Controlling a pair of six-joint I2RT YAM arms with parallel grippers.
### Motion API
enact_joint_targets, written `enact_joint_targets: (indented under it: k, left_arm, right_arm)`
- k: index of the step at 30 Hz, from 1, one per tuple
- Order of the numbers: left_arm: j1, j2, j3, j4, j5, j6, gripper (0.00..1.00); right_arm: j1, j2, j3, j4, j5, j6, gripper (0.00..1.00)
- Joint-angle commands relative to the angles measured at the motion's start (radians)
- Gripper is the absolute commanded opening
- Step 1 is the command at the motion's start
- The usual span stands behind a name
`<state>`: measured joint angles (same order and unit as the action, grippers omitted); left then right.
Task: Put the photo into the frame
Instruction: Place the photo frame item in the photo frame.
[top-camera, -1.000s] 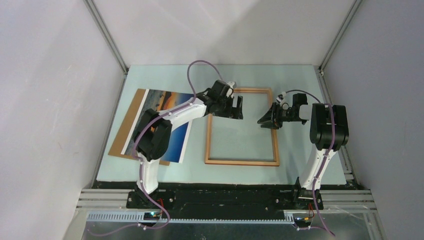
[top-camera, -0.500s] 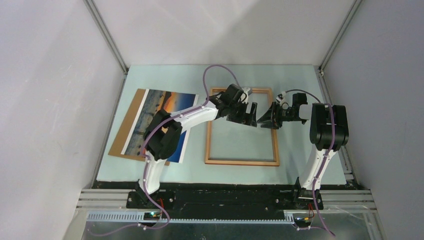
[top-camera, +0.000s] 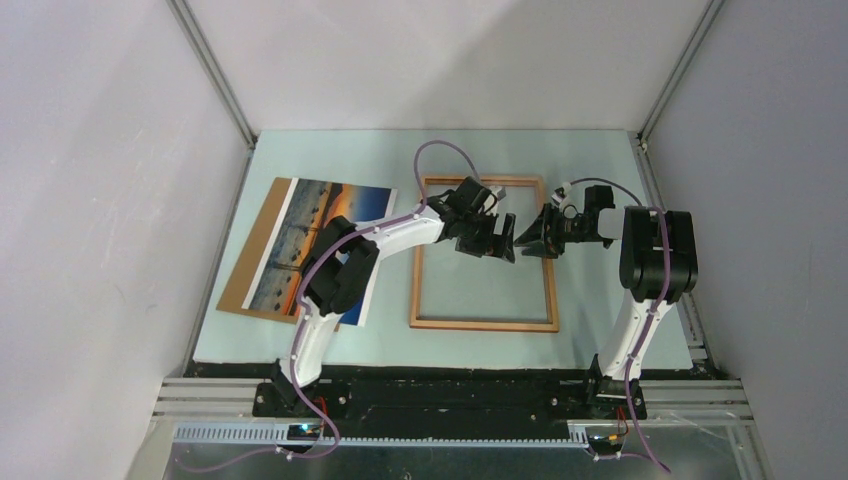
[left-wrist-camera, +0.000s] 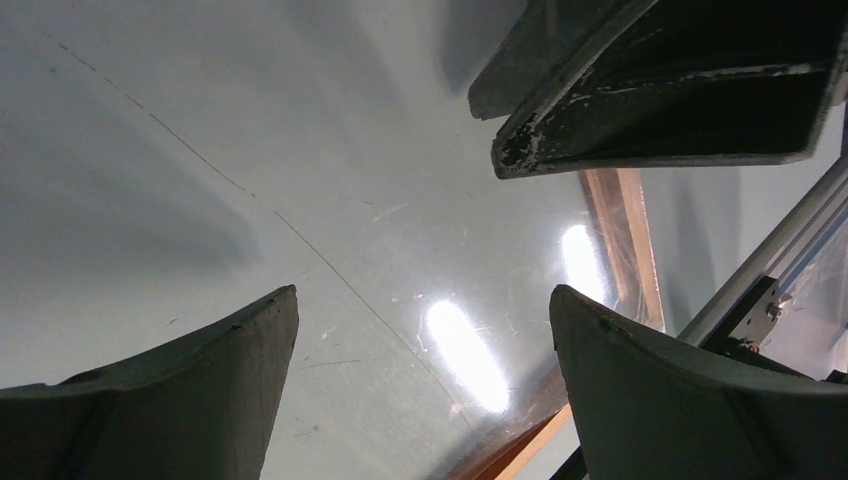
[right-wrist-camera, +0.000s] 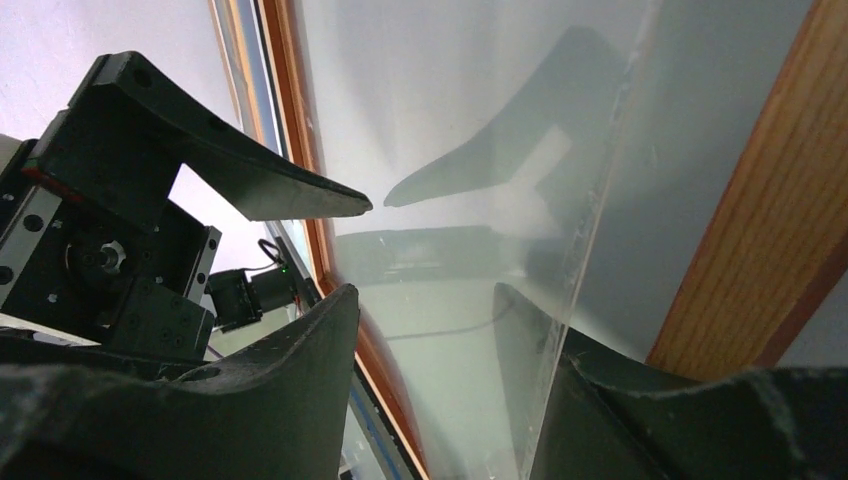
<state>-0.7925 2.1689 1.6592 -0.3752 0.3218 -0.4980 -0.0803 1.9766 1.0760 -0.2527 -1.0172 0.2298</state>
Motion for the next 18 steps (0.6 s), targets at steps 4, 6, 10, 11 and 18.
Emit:
enact_joint_targets:
  k: [4,6,10,11,18]
  left_arm:
    - [-0.001,-0.005,-0.006,0.015,0.003,-0.004,1.00]
    - [-0.001,-0.002,-0.012,0.015,0.000,-0.005,1.00]
    - [0.001,0.001,-0.019,0.016,-0.005,-0.003,1.00]
    - [0.003,0.001,-0.020,0.015,-0.007,-0.003,1.00]
    - [0.005,0.004,-0.021,0.015,-0.014,-0.003,1.00]
  right_arm:
    - [-0.008,-0.059,0.018,-0.004,0.040,-0.043,0.62]
    - [-0.013,-0.068,0.018,-0.009,0.045,-0.050,0.63]
    - [-0.027,-0.089,0.019,-0.014,0.058,-0.056,0.65]
    - [-0.028,-0.098,0.019,-0.015,0.061,-0.059,0.66]
    - [-0.040,-0.139,0.036,-0.080,0.100,-0.111,0.68]
